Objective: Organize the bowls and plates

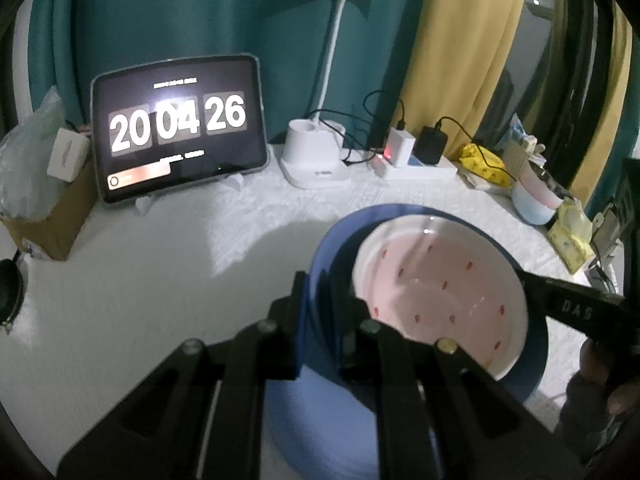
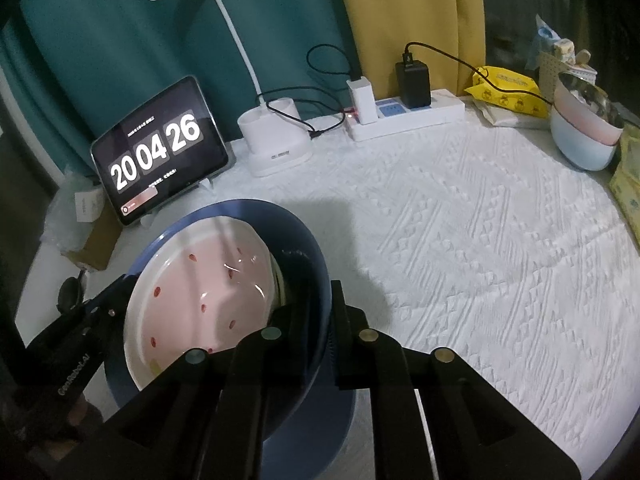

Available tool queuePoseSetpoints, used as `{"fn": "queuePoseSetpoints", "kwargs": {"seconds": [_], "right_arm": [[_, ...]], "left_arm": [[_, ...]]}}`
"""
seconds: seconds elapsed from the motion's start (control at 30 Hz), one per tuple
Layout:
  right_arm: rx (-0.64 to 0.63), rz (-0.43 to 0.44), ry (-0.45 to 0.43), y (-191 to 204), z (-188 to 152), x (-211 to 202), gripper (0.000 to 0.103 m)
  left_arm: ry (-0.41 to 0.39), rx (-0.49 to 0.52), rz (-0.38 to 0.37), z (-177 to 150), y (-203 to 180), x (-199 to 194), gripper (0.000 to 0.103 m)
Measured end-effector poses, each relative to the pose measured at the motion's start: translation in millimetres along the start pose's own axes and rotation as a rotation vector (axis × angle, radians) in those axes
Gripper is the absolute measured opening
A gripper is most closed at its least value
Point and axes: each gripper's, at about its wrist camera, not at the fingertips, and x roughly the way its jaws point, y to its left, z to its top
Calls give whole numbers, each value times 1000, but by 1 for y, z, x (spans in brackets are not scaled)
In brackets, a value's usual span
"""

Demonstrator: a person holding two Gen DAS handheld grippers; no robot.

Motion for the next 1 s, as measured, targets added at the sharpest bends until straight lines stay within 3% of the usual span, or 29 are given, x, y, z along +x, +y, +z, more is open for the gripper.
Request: {"fn": "queuePoseSetpoints", "kwargs": {"seconds": [0.27, 0.67, 1.0], "right_arm": [[-10, 5, 1, 0, -2, -1, 10], [-39, -21, 1, 3, -5, -6, 10], [-51, -34, 6, 2, -6, -14, 20]], "left_arm": [[11, 11, 18, 0, -2, 0, 9], [13, 35, 58, -3, -11, -7, 18], [34, 18, 87, -7, -12, -12, 26]]}}
